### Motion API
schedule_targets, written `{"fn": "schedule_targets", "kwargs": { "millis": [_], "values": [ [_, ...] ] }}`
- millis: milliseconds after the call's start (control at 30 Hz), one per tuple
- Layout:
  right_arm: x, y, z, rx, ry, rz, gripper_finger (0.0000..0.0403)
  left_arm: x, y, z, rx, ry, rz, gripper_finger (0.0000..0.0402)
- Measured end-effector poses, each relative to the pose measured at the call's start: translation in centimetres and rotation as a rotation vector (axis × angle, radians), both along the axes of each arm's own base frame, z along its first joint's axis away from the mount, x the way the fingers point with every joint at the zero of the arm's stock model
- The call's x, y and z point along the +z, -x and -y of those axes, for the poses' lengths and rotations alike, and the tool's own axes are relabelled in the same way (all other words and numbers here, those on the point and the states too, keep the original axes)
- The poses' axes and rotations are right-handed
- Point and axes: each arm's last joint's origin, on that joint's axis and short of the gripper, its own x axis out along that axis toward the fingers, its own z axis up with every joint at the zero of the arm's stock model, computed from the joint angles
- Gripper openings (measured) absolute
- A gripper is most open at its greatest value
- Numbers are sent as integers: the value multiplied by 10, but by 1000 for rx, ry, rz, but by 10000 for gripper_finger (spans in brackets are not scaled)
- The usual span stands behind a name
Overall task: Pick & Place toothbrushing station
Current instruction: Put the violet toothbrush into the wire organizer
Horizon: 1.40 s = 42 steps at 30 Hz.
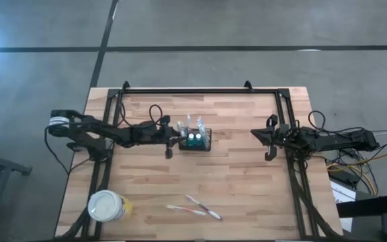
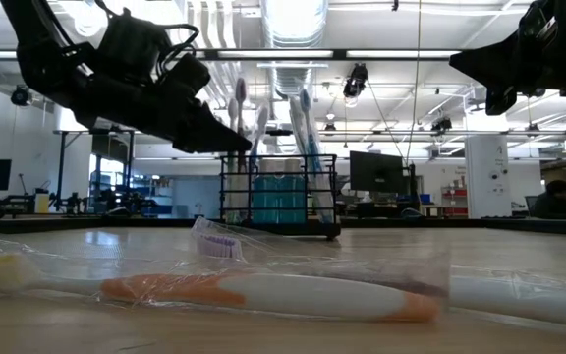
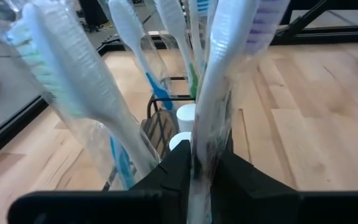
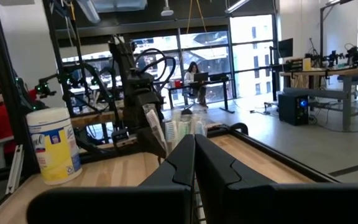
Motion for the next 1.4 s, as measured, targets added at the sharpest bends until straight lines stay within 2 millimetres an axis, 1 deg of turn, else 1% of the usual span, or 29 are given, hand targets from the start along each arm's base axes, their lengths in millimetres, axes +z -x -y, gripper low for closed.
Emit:
{"fn": "schedule_targets", "kwargs": {
  "millis": [100, 167, 367, 500, 600, 900, 1167, 1233, 1300, 1400],
  "values": [
    [0, 0, 0, 0, 0, 0, 8, 1, 1, 1, -15, 8, -5, 74],
    [0, 0, 0, 1, -4, 1, 8, 2, 3, 1, -27, 13, -15, 90],
    [0, 0, 0, 0, -4, -3, 8, 10, 9, 3, -50, 30, -19, 161],
    [-1, -1, 0, 1, -5, -11, 8, 22, 14, 4, -48, 28, 24, 201],
    [-1, -1, 0, 1, -6, -13, 8, 33, 20, 4, -48, 24, 53, 217],
    [-2, -2, 0, 0, -3, -17, 8, 54, 38, 7, -53, -6, 91, 221],
    [-1, -2, 0, -1, 1, -17, 8, 81, 61, 10, -61, -57, 196, 221],
    [-2, -2, 0, -1, 0, -17, 8, 87, 69, 12, -64, -82, 199, 218],
    [-2, -2, 0, 1, -4, -17, 8, 98, 78, 14, -75, -119, 171, 214],
    [-3, -3, 0, 3, -14, -28, 8, 116, 104, 18, -98, -178, 43, 197]
  ]
}}
